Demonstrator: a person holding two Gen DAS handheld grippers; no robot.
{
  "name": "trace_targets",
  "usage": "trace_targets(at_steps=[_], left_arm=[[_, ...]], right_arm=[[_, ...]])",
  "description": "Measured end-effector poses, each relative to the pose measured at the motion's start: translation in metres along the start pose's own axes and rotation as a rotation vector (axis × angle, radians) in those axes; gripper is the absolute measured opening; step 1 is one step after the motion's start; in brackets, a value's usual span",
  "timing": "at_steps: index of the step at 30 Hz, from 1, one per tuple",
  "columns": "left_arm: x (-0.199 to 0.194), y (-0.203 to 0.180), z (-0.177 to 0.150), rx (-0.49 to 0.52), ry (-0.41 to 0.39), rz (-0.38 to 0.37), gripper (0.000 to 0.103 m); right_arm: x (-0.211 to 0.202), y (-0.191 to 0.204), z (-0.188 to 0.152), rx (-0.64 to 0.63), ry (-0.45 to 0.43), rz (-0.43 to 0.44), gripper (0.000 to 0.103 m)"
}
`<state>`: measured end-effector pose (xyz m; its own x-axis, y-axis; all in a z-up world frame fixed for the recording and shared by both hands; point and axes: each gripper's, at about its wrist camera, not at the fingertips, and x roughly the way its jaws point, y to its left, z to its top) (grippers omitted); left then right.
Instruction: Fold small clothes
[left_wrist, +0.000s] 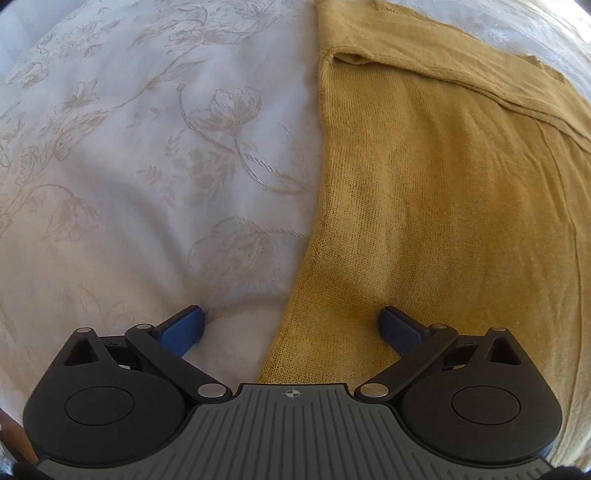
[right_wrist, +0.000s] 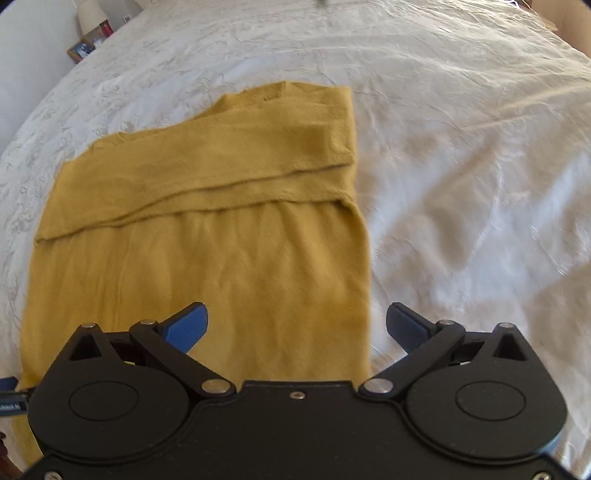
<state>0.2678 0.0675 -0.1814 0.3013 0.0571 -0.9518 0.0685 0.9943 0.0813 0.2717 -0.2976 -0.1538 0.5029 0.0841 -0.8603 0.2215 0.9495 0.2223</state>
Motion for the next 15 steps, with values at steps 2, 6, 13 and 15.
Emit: trace_targets(at_steps=[2,6,13,15], left_arm=[[0.002,0.001,0.004,-0.003,0.009,-0.001,0.103],[0.003,0.003,0.011,-0.003,0.019,-0.017,0.103],[0.002,0.011,0.008,-0.010,0.020,-0.018,0.103],[0.002,0.012,0.010,-0.012,0.017,-0.011,0.103]], right_arm=[[0.013,0.014,0.007,-0.030,-0.008,0.015,0.102],[0.037,0.021,0.017,-0.086,0.031,-0.011,0.102],[0.042,-0.020,0.018,-0.088,0.041,-0.097,0.102],[0.037,-0.038,0.016,-0.040,0.031,-0.091,0.102]])
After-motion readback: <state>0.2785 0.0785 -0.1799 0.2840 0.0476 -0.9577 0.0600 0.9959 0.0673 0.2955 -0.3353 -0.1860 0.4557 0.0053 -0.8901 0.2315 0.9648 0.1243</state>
